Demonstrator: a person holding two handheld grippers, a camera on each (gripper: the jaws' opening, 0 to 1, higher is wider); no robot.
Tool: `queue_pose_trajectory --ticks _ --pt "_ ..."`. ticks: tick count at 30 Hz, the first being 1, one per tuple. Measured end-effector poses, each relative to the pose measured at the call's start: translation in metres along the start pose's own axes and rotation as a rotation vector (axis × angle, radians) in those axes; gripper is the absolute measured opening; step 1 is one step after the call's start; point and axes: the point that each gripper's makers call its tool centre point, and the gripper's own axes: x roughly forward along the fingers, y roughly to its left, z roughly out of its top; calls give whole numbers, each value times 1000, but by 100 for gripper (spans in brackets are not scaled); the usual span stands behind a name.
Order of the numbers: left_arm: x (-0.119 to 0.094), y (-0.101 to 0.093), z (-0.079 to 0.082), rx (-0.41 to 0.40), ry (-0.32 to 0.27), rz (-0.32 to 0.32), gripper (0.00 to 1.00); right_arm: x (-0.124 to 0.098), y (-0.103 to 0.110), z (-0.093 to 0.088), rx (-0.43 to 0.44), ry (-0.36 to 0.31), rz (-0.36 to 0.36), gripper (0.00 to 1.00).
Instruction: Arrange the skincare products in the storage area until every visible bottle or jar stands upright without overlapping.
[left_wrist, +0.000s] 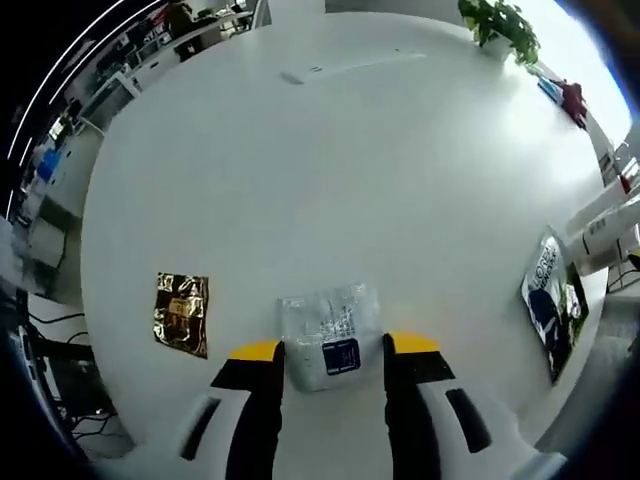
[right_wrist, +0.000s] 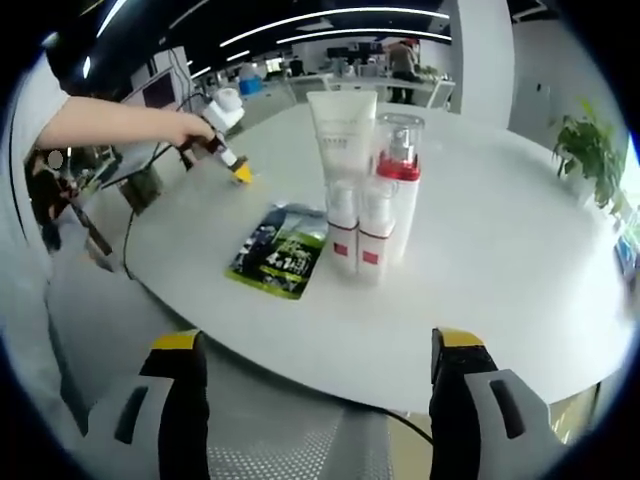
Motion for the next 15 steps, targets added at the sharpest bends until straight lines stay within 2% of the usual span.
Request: queue_pose_trajectory --ticks 3,5,10,13,15 --pt "-6 2 5 50 -19 -3 41 0 0 1 -1 -5 2 93" --pt "-10 3 8 133 -27 -5 41 0 0 1 -2 -6 3 93" --pt "-31 -11 5 233 -47 -4 41 0 1 2 -8 -15 11 93" --pt "-33 -13 6 302 -57 -18 41 0 2 3 -16 -17 15 93" --pt "-42 -26 -1 383 -65 -45 41 0 2 3 -20 -18 16 93"
